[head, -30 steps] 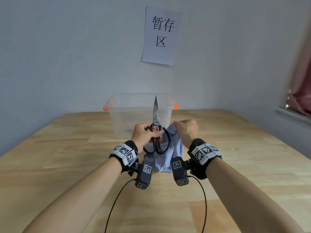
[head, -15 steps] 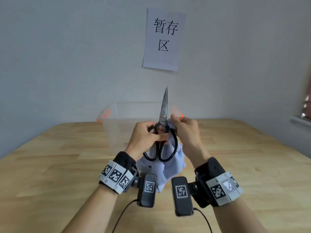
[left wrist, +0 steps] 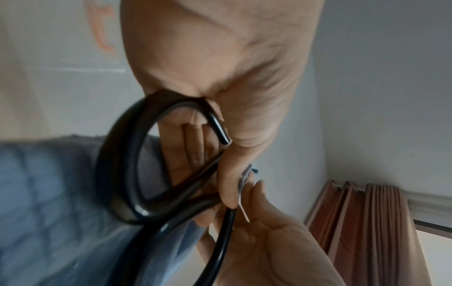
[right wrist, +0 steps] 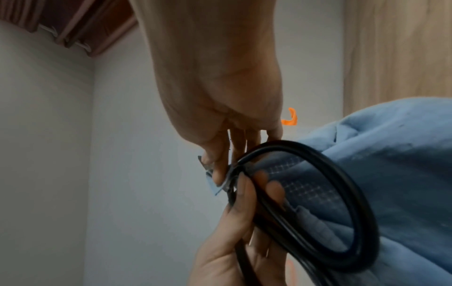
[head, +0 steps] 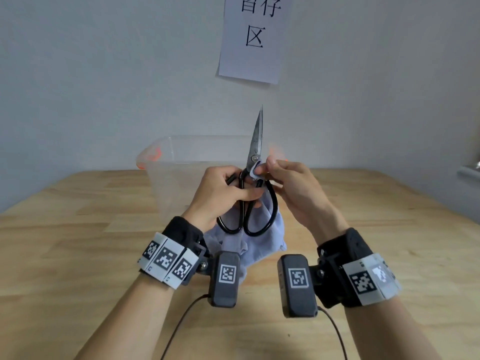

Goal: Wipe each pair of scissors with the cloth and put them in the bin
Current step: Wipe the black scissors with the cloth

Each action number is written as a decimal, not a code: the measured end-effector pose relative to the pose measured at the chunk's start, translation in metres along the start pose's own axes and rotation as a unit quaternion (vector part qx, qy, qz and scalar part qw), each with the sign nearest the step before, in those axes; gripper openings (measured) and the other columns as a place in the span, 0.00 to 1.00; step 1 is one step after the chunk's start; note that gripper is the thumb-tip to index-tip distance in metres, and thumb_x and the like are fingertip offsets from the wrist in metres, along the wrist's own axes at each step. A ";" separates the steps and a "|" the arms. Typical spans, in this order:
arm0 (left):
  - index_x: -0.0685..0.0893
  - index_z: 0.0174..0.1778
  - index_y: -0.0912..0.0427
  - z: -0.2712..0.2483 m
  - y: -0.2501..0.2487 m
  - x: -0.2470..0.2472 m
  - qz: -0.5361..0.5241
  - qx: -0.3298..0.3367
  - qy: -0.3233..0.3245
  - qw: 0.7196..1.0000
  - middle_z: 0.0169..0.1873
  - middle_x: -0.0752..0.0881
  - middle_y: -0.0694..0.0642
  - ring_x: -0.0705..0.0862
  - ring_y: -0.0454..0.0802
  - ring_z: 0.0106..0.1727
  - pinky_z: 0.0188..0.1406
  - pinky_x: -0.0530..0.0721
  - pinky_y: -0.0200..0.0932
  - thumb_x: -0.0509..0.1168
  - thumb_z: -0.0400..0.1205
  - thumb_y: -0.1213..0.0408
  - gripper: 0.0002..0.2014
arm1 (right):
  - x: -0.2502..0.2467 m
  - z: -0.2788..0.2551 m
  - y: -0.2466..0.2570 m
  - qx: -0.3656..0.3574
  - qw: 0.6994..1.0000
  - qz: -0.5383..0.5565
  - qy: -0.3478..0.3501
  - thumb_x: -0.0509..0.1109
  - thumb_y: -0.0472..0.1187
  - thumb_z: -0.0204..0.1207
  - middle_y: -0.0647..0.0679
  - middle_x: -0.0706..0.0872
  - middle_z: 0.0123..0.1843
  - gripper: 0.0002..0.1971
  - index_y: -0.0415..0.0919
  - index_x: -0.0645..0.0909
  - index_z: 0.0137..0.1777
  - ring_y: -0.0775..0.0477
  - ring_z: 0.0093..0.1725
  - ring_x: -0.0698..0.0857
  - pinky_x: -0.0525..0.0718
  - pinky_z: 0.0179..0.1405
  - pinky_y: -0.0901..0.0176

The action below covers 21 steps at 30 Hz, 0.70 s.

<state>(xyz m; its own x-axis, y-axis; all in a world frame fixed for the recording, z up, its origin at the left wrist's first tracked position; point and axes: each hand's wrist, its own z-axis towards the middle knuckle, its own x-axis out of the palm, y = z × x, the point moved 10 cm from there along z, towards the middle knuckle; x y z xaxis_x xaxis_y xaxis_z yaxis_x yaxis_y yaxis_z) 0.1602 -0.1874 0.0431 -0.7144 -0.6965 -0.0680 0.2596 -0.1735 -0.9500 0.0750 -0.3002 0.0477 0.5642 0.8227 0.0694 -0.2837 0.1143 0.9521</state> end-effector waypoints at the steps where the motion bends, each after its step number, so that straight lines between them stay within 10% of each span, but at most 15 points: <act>1: 0.86 0.47 0.76 -0.001 -0.001 -0.001 0.006 0.002 0.003 1.000 0.37 0.91 0.66 0.92 0.64 0.38 0.47 0.92 0.57 0.80 0.70 0.77 0.13 | 0.000 0.000 -0.001 -0.005 1.000 -0.001 -0.005 0.65 0.40 0.86 0.41 0.90 0.42 0.15 0.36 0.85 0.40 0.48 0.42 0.89 0.84 0.41 0.66; 8: 0.85 0.47 0.76 -0.006 -0.002 0.003 0.007 -0.006 0.019 1.000 0.34 0.90 0.62 0.92 0.60 0.38 0.46 0.92 0.60 0.79 0.70 0.80 0.13 | -0.014 -0.001 0.001 -0.046 0.997 0.006 -0.054 0.78 0.32 0.73 0.47 0.89 0.33 0.11 0.38 0.78 0.48 0.47 0.37 0.86 0.83 0.46 0.56; 16: 0.74 0.51 0.68 -0.007 -0.003 0.011 0.020 -0.004 0.027 0.999 0.34 0.91 0.67 0.90 0.65 0.32 0.43 0.91 0.63 0.79 0.69 0.81 0.22 | -0.006 -0.004 -0.009 0.009 0.996 -0.076 0.036 0.74 0.46 0.79 0.27 0.89 0.50 0.18 0.26 0.87 0.51 0.41 0.45 0.87 0.83 0.52 0.49; 21: 0.71 0.45 0.61 -0.006 -0.002 0.012 0.047 0.009 0.026 0.998 0.34 0.91 0.65 0.90 0.66 0.32 0.39 0.90 0.61 0.81 0.67 0.78 0.25 | -0.007 -0.002 -0.002 -0.025 0.988 -0.153 -0.011 0.75 0.48 0.79 0.38 0.81 0.30 0.24 0.22 0.84 0.38 0.49 0.32 0.77 0.76 0.35 0.57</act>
<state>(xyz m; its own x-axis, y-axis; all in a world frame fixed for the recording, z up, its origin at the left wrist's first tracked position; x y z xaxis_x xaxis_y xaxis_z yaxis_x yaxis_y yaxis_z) 0.1467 -0.1912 0.0425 -0.7192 -0.6727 -0.1736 0.3393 -0.1220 -0.9327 0.0707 -0.3051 0.0447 0.6461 0.7329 -0.2133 -0.1343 0.3843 0.9134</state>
